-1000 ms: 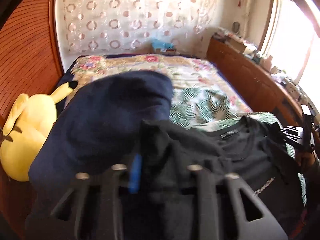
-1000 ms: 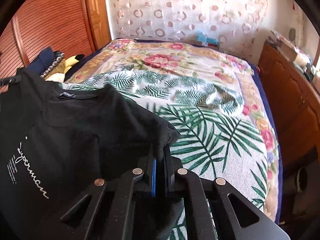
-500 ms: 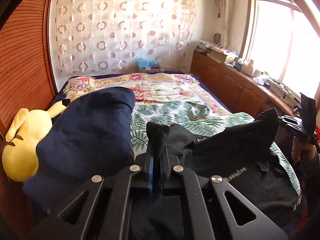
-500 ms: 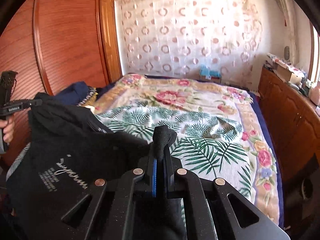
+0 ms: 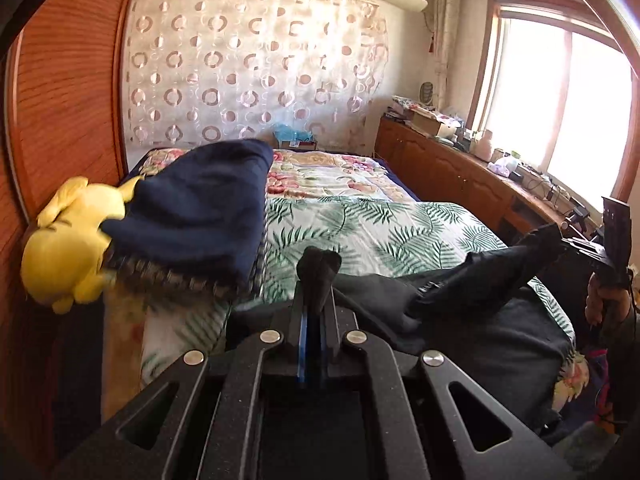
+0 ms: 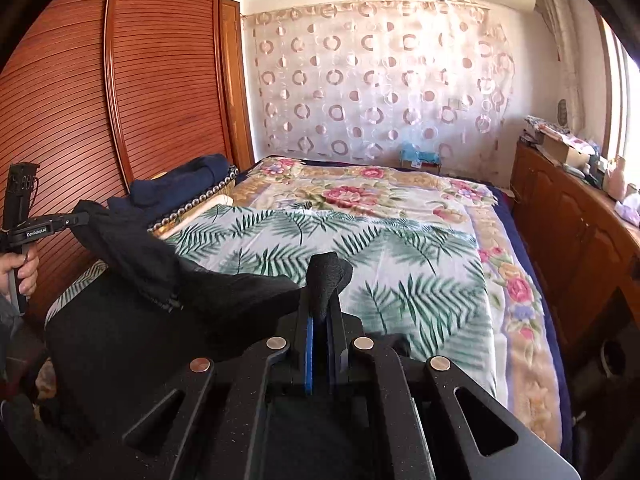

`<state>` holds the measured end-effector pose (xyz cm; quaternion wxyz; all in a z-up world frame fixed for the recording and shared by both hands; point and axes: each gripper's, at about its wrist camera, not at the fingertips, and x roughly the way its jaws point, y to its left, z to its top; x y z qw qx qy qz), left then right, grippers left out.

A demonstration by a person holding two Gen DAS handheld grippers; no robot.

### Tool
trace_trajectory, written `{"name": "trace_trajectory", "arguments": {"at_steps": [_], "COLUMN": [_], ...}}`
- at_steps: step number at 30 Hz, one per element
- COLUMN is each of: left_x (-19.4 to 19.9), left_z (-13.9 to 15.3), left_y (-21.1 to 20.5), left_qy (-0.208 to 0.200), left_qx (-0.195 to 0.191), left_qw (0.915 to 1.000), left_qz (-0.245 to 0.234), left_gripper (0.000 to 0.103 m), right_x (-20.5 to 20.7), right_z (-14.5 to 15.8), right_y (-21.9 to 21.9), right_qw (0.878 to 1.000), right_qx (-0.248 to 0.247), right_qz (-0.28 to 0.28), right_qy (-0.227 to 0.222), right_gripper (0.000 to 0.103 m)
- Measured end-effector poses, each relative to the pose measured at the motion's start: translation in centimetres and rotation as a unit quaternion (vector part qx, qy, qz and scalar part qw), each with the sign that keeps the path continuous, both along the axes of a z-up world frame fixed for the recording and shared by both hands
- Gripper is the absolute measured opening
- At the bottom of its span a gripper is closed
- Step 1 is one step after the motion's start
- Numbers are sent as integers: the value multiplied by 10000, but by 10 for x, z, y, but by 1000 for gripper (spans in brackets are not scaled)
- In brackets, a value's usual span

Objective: Fold small clothes

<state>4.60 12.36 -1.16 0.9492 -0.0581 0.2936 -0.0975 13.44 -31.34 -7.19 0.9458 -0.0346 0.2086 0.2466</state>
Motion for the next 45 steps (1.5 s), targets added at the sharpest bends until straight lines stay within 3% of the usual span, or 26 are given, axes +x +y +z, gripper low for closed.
{"name": "trace_trajectory", "arguments": {"at_steps": [9, 12, 15, 18, 23, 24, 27, 29, 31, 39, 45], "left_x": [-56, -69, -67, -68, -73, -74, -72, -68, -59, -19, 20], "left_z": [-14, -14, -26, -38, -35, -31, -25, -22, -22, -26, -39], "left_y": [12, 9, 4, 4, 13, 16, 17, 16, 13, 3, 4], "left_qy": [85, 150, 356, 446, 318, 248, 158, 101, 125, 226, 530], "left_qx": [-127, -116, 104, 294, 309, 263, 254, 275, 310, 567, 779], "left_qw": [9995, 9994, 9987, 9978, 9977, 9981, 9984, 9987, 9988, 9977, 9951], "left_qz": [274, 287, 337, 393, 506, 492, 472, 423, 357, 310, 287], "left_gripper": [5, 5, 8, 15, 42, 44, 63, 78, 79, 79, 79], "right_x": [-78, -84, -81, -76, -72, -71, -72, -75, -74, -40, 12], "right_z": [-5, -1, -18, -28, -26, -26, -18, -8, -1, 1, -20], "right_y": [-44, -44, -35, -29, -22, -21, -23, -24, -26, -33, -21], "right_qw": [9993, 9984, 9953, 9928, 9918, 9917, 9923, 9931, 9938, 9941, 9923], "right_qx": [66, 16, -360, -539, -617, -628, -643, -668, -676, -669, -554], "right_qz": [-164, 6, 22, -6, -79, -89, -152, -201, -221, -442, -435], "right_qy": [340, 557, 899, 1069, 1116, 1121, 1047, 947, 858, 730, 1016], "right_gripper": [4, 4, 4, 4, 4, 5, 13, 23, 50, 52, 51]}}
